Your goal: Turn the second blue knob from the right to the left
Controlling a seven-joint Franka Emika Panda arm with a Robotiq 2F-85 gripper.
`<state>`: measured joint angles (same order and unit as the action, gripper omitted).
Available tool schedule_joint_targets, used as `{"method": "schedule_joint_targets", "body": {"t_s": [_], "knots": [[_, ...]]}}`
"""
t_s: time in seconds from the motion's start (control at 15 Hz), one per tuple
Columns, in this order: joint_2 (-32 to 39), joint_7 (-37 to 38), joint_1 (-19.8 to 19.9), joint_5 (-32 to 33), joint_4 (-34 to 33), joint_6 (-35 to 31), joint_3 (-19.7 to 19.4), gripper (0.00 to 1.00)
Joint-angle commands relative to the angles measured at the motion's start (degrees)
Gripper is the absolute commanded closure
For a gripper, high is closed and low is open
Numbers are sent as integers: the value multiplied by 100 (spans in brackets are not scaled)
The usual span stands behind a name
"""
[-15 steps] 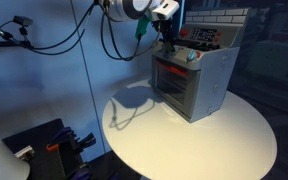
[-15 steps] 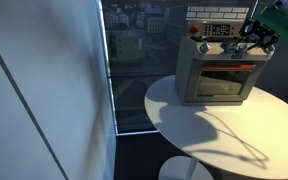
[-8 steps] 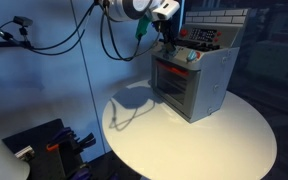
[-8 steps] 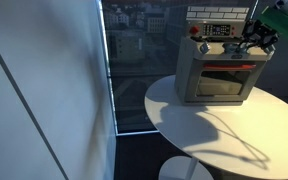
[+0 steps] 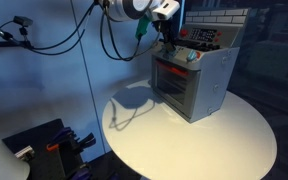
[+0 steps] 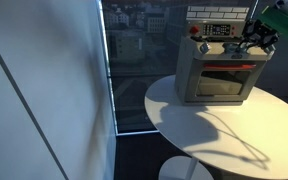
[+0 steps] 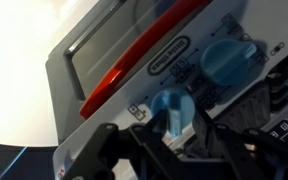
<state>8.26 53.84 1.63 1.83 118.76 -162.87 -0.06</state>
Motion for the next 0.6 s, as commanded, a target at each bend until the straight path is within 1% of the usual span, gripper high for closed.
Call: {"method": "schedule_joint_targets", "body": {"t_s": [0.0, 0.27, 0.53], "knots": [[-130, 183, -59, 193, 53, -1, -60, 89], [-230, 253, -88, 519, 101, 95, -120, 89], [-313, 422, -121, 1014, 133, 182, -169, 90]]}}
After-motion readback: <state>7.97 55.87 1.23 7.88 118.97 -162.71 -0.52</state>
